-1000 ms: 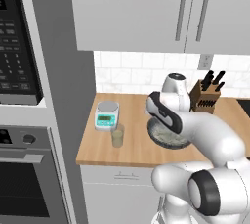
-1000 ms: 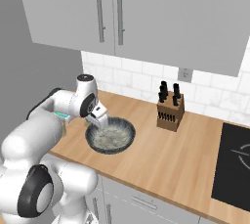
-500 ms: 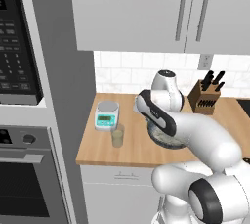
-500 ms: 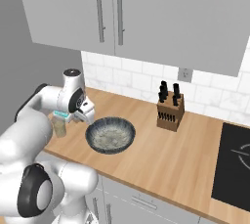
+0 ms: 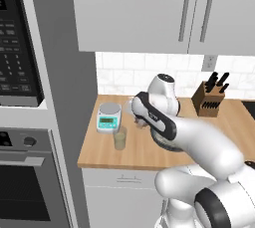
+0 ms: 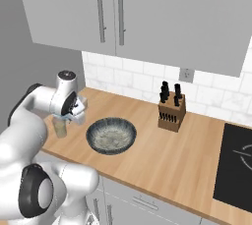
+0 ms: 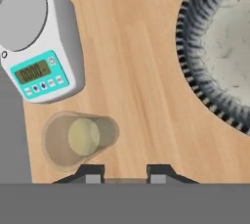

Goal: Grab a lemon wedge from the fridge and one ice cube from the ice bowl, and put them in the glass of lemonade.

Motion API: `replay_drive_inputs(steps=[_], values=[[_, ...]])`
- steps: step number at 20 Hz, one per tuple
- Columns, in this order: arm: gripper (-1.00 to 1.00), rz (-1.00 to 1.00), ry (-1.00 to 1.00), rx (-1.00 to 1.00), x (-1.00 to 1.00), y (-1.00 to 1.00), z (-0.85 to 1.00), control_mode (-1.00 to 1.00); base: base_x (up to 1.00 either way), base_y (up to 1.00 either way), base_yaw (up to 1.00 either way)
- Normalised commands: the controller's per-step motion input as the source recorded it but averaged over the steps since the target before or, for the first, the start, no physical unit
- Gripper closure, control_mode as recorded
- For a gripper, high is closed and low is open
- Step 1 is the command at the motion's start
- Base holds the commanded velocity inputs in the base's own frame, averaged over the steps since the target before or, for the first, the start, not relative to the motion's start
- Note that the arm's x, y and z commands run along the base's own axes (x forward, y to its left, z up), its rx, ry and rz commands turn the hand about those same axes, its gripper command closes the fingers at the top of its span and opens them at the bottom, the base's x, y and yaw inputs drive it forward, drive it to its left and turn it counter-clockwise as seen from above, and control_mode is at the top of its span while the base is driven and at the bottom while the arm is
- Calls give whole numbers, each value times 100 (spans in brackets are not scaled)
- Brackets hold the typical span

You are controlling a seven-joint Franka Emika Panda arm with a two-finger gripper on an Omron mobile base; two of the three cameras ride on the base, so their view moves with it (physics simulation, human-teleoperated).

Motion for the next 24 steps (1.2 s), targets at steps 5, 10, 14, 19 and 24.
replay_drive_inputs(steps=[5,10,14,19,24], values=[[100,0,-3,13,0,51,21,-100,0,0,0],[100,-1,-1,5,3,40,6,-100,0,0,0],[100,-6,-1,0,28,19,-7,-100,0,0,0],[100,-7,0,0,42,3,-13,-100,0,0,0],[100,-5,0,0,16,1,-23,-100,0,0,0]])
